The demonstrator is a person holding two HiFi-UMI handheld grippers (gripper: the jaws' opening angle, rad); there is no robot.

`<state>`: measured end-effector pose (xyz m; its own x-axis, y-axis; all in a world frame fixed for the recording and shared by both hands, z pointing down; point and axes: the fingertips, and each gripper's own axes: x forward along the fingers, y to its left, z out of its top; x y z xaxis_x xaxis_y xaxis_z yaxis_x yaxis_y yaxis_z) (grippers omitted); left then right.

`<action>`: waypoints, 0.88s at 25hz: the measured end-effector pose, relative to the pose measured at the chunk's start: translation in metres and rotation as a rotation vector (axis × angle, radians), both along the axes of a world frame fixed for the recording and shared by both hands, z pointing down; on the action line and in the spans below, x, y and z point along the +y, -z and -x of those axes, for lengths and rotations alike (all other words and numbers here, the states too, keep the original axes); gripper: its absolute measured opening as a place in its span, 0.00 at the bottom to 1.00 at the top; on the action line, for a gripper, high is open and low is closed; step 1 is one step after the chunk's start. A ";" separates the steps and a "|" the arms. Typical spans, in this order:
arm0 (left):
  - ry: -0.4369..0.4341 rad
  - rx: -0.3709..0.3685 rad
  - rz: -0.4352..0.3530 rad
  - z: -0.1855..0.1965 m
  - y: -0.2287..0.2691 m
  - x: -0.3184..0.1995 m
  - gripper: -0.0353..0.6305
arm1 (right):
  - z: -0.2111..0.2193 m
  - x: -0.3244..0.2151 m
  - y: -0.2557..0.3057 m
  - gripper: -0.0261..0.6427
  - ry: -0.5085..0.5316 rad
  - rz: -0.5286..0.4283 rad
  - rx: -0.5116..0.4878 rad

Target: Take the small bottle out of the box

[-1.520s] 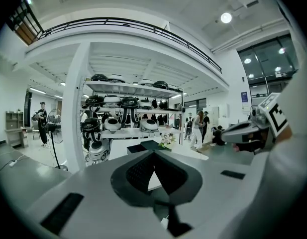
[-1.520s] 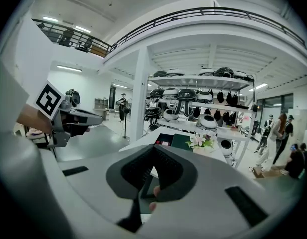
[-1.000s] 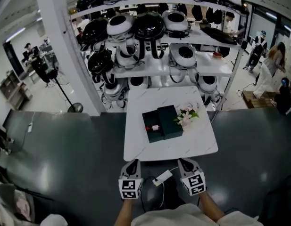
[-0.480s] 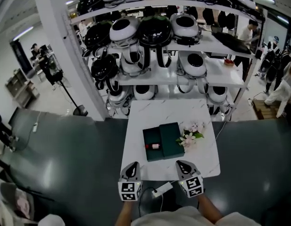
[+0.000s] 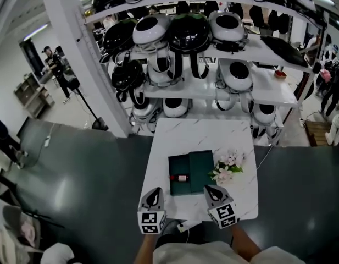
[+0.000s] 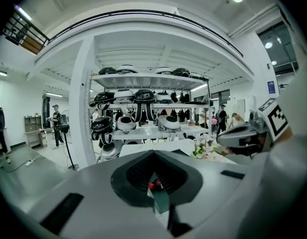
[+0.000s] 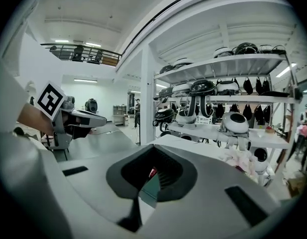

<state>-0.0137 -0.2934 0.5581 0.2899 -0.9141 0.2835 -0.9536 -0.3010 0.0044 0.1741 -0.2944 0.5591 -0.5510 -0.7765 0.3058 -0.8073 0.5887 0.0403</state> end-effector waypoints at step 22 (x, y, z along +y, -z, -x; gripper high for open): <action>-0.092 0.050 0.091 0.066 -0.056 -0.090 0.08 | 0.086 -0.070 -0.063 0.07 -0.032 0.133 0.090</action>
<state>-0.0801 -0.3836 0.6139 0.3869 -0.8544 0.3468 -0.9200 -0.3832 0.0824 0.0878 -0.3647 0.6219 -0.4929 -0.7423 0.4539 -0.8221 0.5681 0.0365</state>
